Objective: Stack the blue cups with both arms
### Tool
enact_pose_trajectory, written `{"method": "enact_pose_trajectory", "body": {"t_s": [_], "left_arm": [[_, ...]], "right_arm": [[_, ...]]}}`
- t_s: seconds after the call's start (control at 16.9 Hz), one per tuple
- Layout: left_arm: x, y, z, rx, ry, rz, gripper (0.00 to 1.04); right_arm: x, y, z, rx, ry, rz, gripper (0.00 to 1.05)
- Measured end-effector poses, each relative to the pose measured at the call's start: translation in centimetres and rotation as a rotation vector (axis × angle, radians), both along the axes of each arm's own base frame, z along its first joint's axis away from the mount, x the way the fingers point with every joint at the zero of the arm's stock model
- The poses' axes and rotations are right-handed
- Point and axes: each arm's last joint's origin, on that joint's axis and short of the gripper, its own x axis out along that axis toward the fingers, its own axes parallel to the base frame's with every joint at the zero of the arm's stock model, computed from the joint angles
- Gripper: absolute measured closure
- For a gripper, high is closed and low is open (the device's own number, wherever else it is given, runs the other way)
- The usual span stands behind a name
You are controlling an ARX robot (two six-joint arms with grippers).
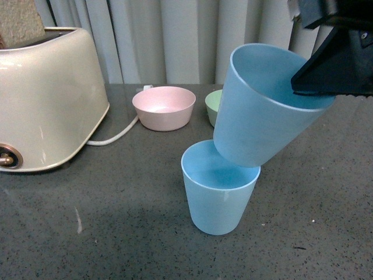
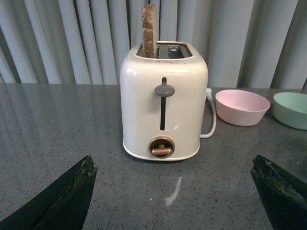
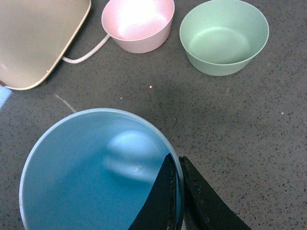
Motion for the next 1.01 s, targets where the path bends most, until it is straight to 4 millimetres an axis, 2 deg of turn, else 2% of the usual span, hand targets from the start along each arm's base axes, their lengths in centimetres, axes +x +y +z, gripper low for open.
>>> {"method": "enact_pose_trajectory", "body": {"t_s": [0.3,0.59,0.83,0.95,1.01], "left_arm": [[0.0,0.0,0.0,0.000,0.000,0.000,0.07],[0.0,0.0,0.0,0.000,0.000,0.000,0.07],[0.0,0.0,0.0,0.000,0.000,0.000,0.07],[0.0,0.0,0.0,0.000,0.000,0.000,0.07],[0.0,0.0,0.0,0.000,0.000,0.000,0.07]], "right_arm": [[1.1,1.2,-0.8,0.000,0.009,0.014,1.03],[1.9,1.6,-1.6,-0.008,0.028,0.003,1.02],[1.8,1.7,-0.9,0.027,0.027,0.006,0.58],[1.7,0.9,0.0,0.059,0.006,-0.016,0.38],[1.5,-0.3,1.1,0.111,-0.026,-0.048,0.24]]}}
